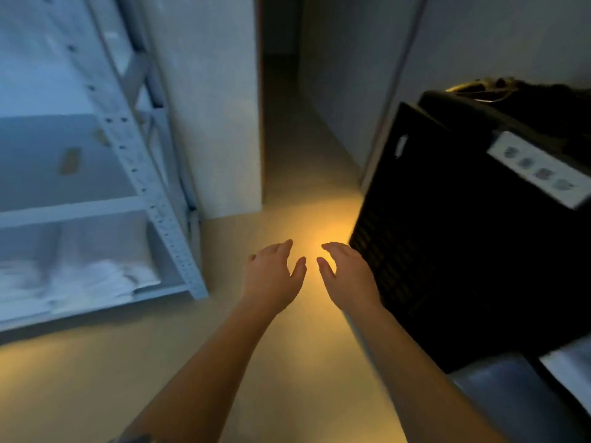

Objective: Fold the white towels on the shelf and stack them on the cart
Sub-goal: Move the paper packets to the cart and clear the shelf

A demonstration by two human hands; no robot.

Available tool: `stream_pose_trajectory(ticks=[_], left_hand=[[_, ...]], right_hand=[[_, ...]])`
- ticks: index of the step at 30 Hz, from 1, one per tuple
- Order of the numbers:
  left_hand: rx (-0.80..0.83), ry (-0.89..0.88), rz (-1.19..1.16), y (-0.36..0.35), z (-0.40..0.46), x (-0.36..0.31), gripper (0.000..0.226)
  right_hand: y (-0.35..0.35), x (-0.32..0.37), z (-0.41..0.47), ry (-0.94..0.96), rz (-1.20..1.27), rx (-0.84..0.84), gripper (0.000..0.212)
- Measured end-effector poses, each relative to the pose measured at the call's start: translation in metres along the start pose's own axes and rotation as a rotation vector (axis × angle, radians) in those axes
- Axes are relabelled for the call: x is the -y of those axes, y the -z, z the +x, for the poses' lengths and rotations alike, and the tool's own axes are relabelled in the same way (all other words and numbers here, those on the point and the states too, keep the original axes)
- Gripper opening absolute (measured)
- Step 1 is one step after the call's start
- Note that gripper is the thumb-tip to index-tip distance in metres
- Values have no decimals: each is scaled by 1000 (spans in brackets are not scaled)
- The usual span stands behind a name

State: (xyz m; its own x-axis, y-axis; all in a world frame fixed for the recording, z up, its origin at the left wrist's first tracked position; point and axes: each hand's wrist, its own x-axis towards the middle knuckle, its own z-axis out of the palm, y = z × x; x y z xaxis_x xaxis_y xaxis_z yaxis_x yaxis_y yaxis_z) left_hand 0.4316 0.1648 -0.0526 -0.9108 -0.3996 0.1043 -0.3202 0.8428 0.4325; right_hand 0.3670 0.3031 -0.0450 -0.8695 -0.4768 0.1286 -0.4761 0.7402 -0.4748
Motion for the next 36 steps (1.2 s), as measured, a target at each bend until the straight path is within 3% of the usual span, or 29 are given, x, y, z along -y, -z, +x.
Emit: stream_pose_trajectory(ticks=[6,15,26,36], left_hand=[[-55,279,75,71,-42,159,51],[-176,475,81,150,-83,331,54],[-207,546,53,174,-21,449,55],[-152,530,127,214,163,576,56]], right_hand=[[-96,150,21,207,70,122,30],[-199,324,33,363,178,245,38],[-287,400,113,393,157,309,41],[-377,467,306,321,181,311,37]])
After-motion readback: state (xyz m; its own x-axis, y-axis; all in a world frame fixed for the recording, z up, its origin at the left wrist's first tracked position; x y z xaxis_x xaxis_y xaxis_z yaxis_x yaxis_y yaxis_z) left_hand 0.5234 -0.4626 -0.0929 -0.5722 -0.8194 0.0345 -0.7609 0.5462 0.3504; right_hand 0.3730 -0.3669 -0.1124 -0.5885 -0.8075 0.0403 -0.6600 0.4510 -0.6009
